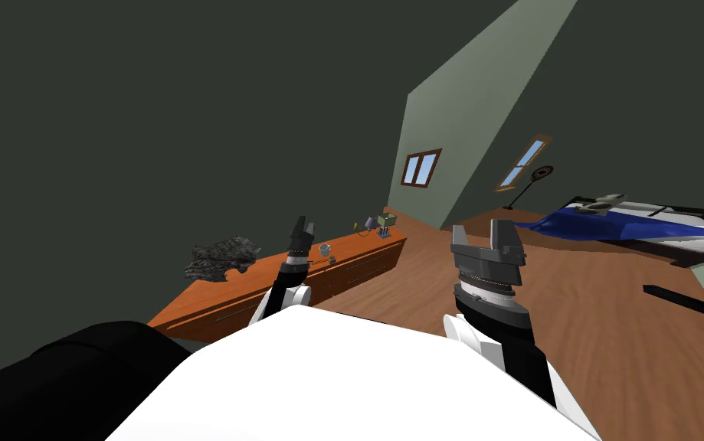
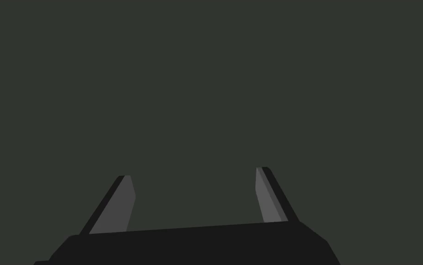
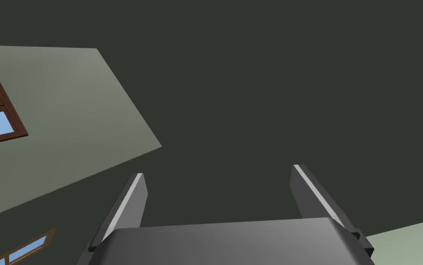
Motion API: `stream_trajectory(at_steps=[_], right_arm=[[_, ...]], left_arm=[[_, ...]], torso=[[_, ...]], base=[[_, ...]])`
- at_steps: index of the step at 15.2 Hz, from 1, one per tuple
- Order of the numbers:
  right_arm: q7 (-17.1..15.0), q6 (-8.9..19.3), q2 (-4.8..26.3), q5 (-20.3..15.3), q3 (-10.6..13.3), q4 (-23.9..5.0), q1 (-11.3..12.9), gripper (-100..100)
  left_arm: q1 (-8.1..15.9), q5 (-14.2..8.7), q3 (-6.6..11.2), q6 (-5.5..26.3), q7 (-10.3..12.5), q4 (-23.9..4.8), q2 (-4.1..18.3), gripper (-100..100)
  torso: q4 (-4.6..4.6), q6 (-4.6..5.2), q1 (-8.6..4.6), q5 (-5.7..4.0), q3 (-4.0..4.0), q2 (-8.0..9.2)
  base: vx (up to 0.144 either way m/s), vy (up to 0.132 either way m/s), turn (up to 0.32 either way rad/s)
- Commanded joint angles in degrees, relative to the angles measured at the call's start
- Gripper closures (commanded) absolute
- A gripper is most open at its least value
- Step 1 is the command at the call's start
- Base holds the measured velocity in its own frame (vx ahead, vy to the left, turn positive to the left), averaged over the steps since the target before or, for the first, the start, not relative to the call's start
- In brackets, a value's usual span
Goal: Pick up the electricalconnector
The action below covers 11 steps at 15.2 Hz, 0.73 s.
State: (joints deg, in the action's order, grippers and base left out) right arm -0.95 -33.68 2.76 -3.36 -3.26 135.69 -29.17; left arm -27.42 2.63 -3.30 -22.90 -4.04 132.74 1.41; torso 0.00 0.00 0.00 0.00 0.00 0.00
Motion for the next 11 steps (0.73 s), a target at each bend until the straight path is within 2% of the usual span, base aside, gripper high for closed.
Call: stream_trajectory(at_steps=[1, 6, 9, 10, 11], right_arm=[[0.0, 0.0, 0.0, 0.0, 0.0, 0.0, 0.0, 0], [0.0, 0.0, 0.0, 0.0, 0.0, 0.0, 0.0, 0], [0.0, 0.0, 0.0, 0.0, 0.0, 0.0, 0.0, 0], [0.0, 0.0, 0.0, 0.0, 0.0, 0.0, 0.0, 0], [0.0, 0.0, 0.0, 0.0, 0.0, 0.0, 0.0, 0]], left_arm=[[0.4, -0.1, 0.29, 0.7, 0.1, -1.2, 2.4, -100], [2.1, -0.7, 1.59, 3.6, 0.6, -6.6, 5.8, -100], [3.1, -1.1, 2.34, 5.3, 0.9, -9.7, 6.6, -100], [3.1, -1.1, 2.34, 5.3, 0.9, -9.7, 6.6, -100], [3.7, -1.2, 2.75, 6.3, 1.1, -11.4, 6.8, -100]], torso=[[0.00, 0.00, 0.00, 0.00, 0.00, 0.00], [-0.06, -0.01, -0.05, -0.01, -0.14, -0.25], [-0.07, -0.01, -0.05, -0.01, -0.18, -0.31], [-0.07, 0.00, -0.06, -0.01, -0.17, -0.30], [-0.06, 0.00, -0.06, -0.01, -0.16, -0.27]], base=[[0.012, -0.006, 0.013], [0.054, -0.017, 0.026], [0.065, -0.019, 0.026], [0.048, -0.021, 0.018], [0.042, -0.016, 0.022]])
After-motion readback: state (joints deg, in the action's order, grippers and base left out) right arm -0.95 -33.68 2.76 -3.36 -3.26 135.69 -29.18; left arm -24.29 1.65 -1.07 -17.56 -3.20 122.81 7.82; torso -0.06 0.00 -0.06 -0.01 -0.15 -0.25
